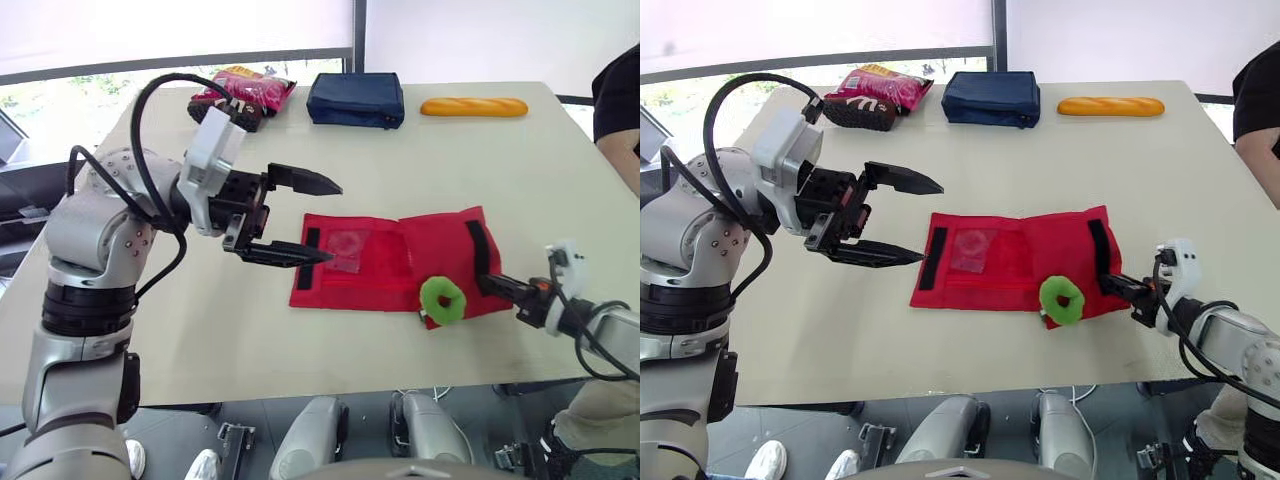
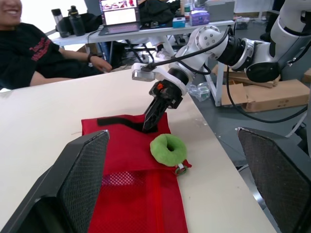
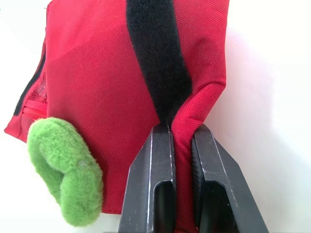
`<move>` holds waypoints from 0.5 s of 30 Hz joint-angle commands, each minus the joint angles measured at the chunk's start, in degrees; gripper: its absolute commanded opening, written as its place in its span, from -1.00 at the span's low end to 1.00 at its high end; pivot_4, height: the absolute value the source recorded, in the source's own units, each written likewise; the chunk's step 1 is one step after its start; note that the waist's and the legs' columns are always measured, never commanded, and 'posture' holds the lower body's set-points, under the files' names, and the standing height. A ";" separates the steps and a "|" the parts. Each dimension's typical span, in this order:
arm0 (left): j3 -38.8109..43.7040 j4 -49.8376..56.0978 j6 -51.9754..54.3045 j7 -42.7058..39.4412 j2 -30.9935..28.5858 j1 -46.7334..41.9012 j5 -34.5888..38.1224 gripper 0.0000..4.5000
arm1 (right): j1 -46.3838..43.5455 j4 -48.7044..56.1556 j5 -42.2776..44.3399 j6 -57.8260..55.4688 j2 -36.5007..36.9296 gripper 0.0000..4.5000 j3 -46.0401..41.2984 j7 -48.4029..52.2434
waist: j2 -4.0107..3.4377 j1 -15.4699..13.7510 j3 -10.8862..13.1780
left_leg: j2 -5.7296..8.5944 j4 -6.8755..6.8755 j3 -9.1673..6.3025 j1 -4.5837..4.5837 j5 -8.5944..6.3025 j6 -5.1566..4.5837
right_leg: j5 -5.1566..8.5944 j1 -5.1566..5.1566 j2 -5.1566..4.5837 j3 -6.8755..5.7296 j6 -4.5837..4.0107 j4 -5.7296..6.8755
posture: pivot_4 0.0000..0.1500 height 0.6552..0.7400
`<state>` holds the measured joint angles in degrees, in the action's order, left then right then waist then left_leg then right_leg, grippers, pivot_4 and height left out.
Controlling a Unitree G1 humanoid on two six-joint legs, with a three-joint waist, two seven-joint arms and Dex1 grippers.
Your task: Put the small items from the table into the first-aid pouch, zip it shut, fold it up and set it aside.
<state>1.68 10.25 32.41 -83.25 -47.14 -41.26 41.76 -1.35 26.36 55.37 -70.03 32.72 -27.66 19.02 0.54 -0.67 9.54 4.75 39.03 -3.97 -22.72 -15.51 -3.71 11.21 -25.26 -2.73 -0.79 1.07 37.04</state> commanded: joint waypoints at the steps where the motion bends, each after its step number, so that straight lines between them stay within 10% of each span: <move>1: 0.58 0.36 -0.38 -0.31 -0.05 -0.96 0.40 1.00 | 1.20 3.72 -4.74 8.83 3.27 -0.62 -0.14 3.67 | -0.02 -0.01 0.00 | 0.00 0.00 0.01 0.00 0.00 0.00 | 0.00 0.00 0.00 0.00 0.00 0.00 | 1.00 0.98; 9: 1.43 1.30 0.40 0.34 -0.72 0.17 0.79 1.00 | 6.04 -0.07 -17.37 30.41 12.16 0.98 2.68 20.58 | -0.01 -0.12 0.01 | -0.01 0.01 0.07 0.00 0.00 -0.01 | 0.01 0.03 0.01 -0.01 0.03 -0.02 | 1.00 0.98; 15: 3.64 5.23 3.02 6.79 0.18 5.42 2.20 1.00 | -2.84 -11.53 -22.34 43.07 11.42 0.98 6.28 26.37 | -0.02 0.35 0.02 | -0.04 0.02 0.14 0.07 0.00 0.00 | 0.01 0.04 0.03 0.06 0.02 -0.02 | 1.00 0.98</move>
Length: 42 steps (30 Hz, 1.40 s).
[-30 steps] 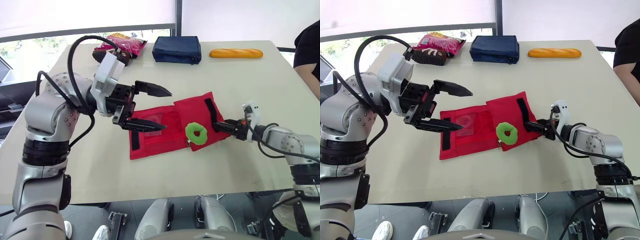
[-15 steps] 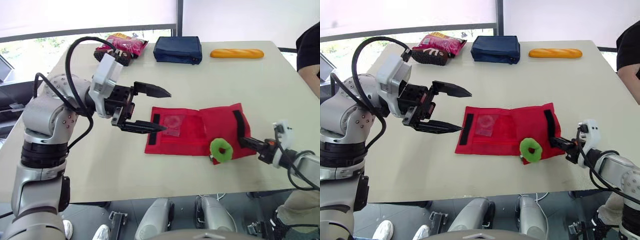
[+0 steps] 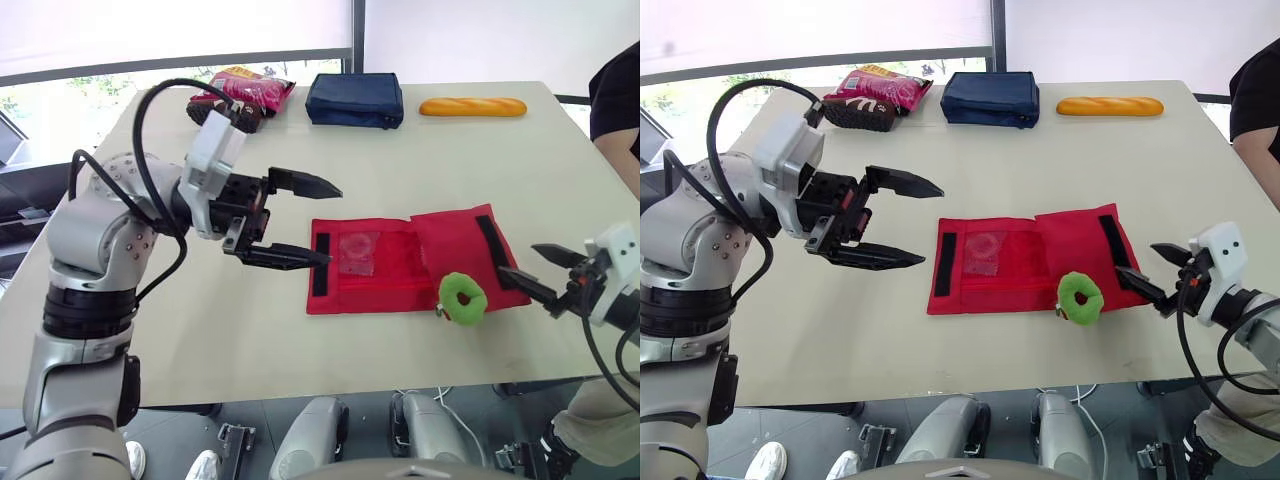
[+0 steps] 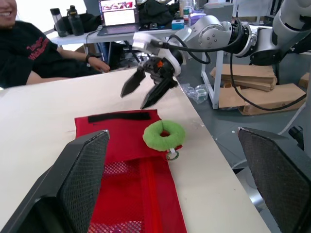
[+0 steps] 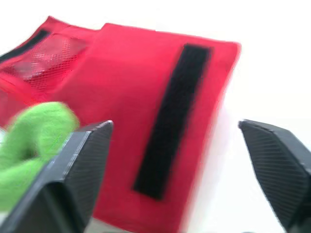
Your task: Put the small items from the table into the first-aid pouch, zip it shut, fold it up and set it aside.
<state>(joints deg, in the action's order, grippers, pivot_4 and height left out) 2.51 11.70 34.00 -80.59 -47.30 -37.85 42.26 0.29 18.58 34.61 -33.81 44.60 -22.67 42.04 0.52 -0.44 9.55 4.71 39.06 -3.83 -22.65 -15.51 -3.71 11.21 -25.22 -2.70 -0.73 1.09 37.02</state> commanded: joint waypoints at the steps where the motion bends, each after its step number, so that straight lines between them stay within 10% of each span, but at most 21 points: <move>1: 3.30 4.94 2.05 6.23 0.84 3.58 1.97 1.00 | -5.72 -5.42 -2.34 8.80 -0.61 0.76 2.79 5.38 | 0.00 0.17 0.00 | -0.01 -0.01 0.02 0.01 0.00 0.00 | 0.00 -0.01 0.00 0.02 0.00 0.00 | 1.00 0.98; 9: 4.76 14.14 7.32 26.87 6.61 17.68 0.18 1.00 | -13.34 -17.39 -8.94 19.51 -1.92 -0.93 13.35 15.46 | -0.01 -0.41 0.00 | -0.01 -0.04 0.00 -0.01 0.00 0.00 | -0.02 0.00 -0.06 0.01 -0.02 -0.04 | 1.00 0.98; 24: -0.24 17.03 18.86 57.51 19.05 28.72 -10.84 1.00 | -15.36 -28.57 -17.90 28.41 -2.29 -0.98 19.41 18.08 | 0.06 -0.69 -0.10 | 0.00 -0.04 -0.03 0.25 -0.01 0.02 | -0.02 0.23 -0.07 0.00 -0.03 -0.01 | 1.00 0.98; 32: 0.18 16.48 18.97 59.64 19.54 28.72 -12.40 1.00 | -11.66 -6.49 -4.26 16.68 2.16 -0.98 10.44 18.11 | -0.05 -0.71 -0.03 | 0.00 -0.24 -0.03 0.56 -0.02 0.02 | 0.00 0.48 -0.09 0.01 -0.03 -0.07 | 1.00 0.98; 42: -0.53 14.93 29.56 66.29 24.73 28.05 -11.64 1.00 | -9.30 14.06 11.09 -0.21 10.35 0.87 0.78 13.28 | 0.03 -1.41 -0.06 | 0.00 -0.35 -0.06 0.51 -0.04 -0.02 | 0.01 0.47 -0.15 -0.05 0.00 -0.18 | 1.00 0.98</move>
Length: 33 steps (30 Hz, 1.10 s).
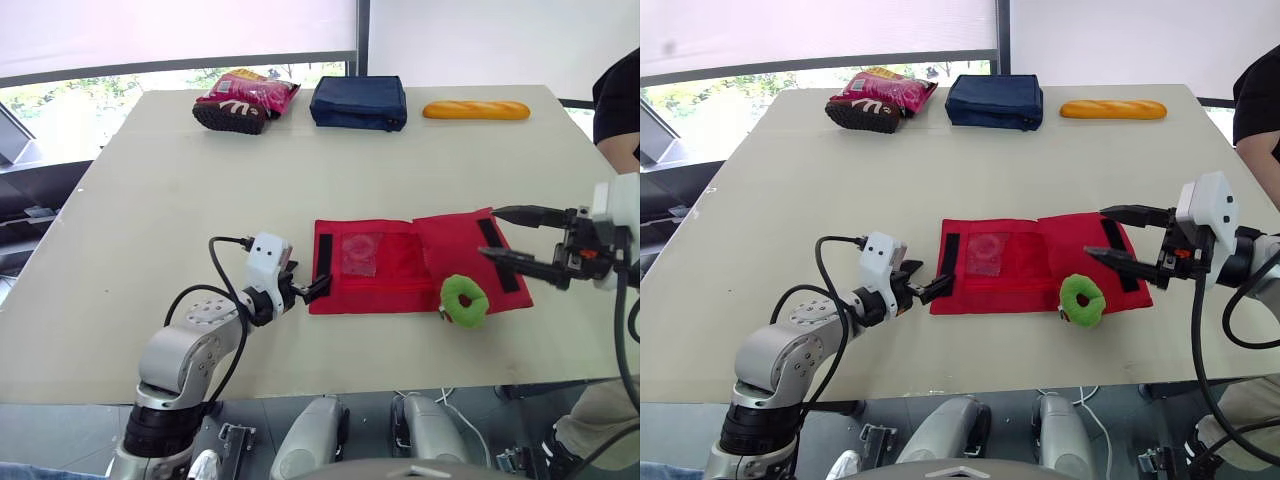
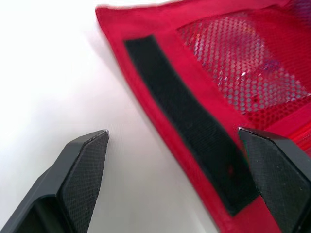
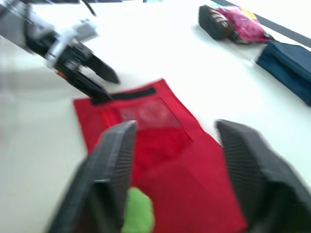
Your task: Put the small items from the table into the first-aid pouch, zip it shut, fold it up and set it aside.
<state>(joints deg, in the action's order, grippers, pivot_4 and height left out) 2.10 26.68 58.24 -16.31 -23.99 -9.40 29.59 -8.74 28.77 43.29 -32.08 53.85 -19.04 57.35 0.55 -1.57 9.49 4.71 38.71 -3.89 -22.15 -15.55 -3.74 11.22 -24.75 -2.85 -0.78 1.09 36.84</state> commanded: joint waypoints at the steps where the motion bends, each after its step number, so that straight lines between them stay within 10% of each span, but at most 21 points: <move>1: -0.85 -0.46 7.58 2.50 1.74 -0.76 0.94 1.00 | -0.40 4.55 2.51 -2.23 1.11 0.95 -3.06 -2.78 | 0.00 -0.42 0.00 | 0.00 0.00 0.01 0.00 0.00 0.00 | 0.00 0.00 0.00 0.00 0.00 0.00 | 1.00 0.98; 10: -6.17 -2.22 11.95 -0.02 1.07 -2.00 1.14 1.00 | -0.81 6.96 3.51 -3.55 0.94 0.95 -3.19 -5.82 | -0.12 -0.85 -0.10 | 0.01 0.00 0.03 0.08 0.01 0.01 | 0.00 0.09 -0.02 0.00 0.01 -0.01 | 1.00 0.98; 21: -10.18 -5.50 8.65 -1.00 -0.64 -1.98 -3.63 -0.95 | -1.82 7.72 4.86 -4.44 0.16 1.00 -2.58 -8.20 | -0.29 -1.09 -0.29 | 0.04 -0.01 0.04 0.09 -0.01 -0.01 | 0.01 0.13 -0.07 0.00 0.02 -0.05 | 1.00 0.98; 33: -1.86 -8.69 -0.95 -9.60 -7.99 0.29 -3.95 -0.95 | -1.63 7.52 4.90 -4.34 0.50 1.00 -1.45 -7.23 | -0.34 -0.50 -0.35 | 0.02 -0.07 0.04 0.13 -0.03 -0.04 | 0.04 0.14 -0.08 -0.01 0.03 -0.07 | 1.00 0.98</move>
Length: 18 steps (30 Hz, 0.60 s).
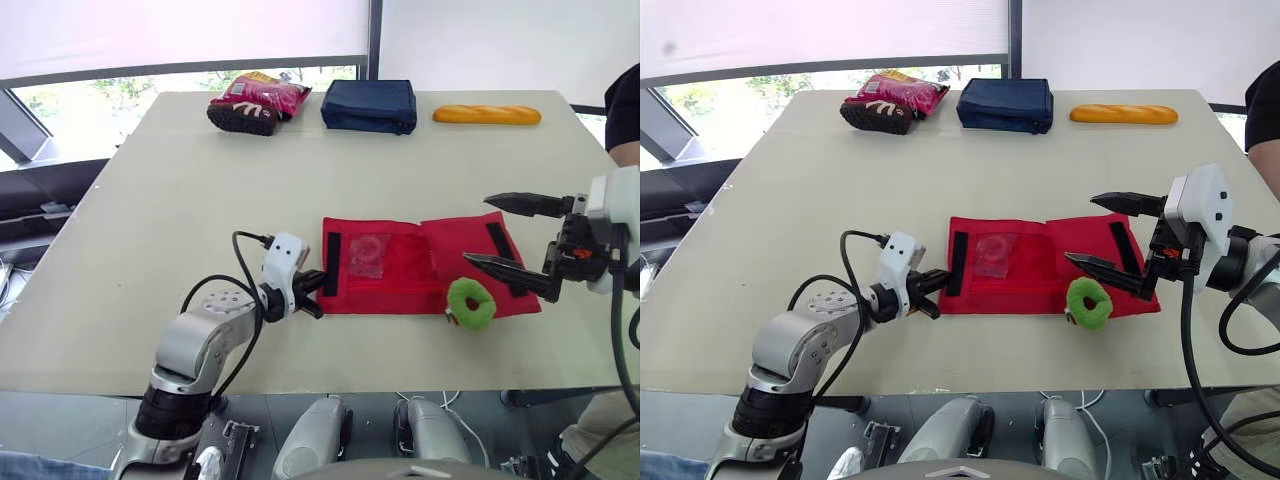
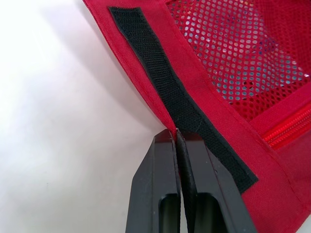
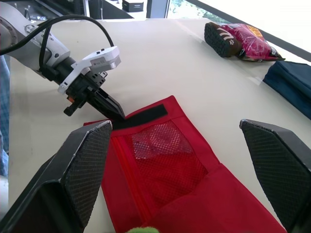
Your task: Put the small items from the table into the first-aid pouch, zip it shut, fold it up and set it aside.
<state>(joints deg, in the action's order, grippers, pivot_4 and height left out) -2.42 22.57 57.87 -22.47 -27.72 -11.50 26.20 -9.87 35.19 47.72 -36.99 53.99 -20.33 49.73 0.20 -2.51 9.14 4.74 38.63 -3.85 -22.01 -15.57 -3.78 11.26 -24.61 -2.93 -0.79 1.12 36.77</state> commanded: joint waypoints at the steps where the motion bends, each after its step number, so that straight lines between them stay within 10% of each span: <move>1: 4.21 -5.96 -1.91 -5.56 -6.14 2.43 -0.10 -0.95 | -0.56 1.05 0.36 0.66 0.30 1.00 0.03 0.42 | 0.02 0.72 0.01 | -0.01 -0.10 0.02 0.03 0.01 0.02 | 0.00 -0.04 0.01 0.02 -0.01 0.00 | 1.00 0.98; 11: 10.59 -23.15 -15.63 -29.66 -22.82 -2.95 2.96 -0.95 | -1.15 0.09 -2.27 1.97 0.04 1.00 3.14 0.91 | 0.19 1.69 0.19 | -0.36 -0.34 0.29 0.03 -0.08 -0.12 | 0.05 -0.26 0.11 -0.06 -0.13 -0.05 | 1.00 0.98; 18: 15.37 -26.93 -16.36 -40.98 -24.33 -10.43 10.72 -0.95 | -2.80 -1.11 -3.82 1.66 -2.26 1.00 7.21 -0.70 | 0.49 1.42 0.42 | -0.31 -0.28 0.25 -0.19 -0.06 -0.07 | 0.04 -0.37 0.00 -0.12 -0.17 -0.16 | 1.00 0.98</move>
<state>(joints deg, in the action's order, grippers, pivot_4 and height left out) 9.98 -5.72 40.95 -60.85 -52.08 -19.74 33.06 -11.64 34.35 44.43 -35.98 52.19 -13.63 49.50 0.69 -1.09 9.56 4.45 38.36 -3.62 -22.25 -15.61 -3.83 11.26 -25.00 -2.95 -0.93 1.00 36.59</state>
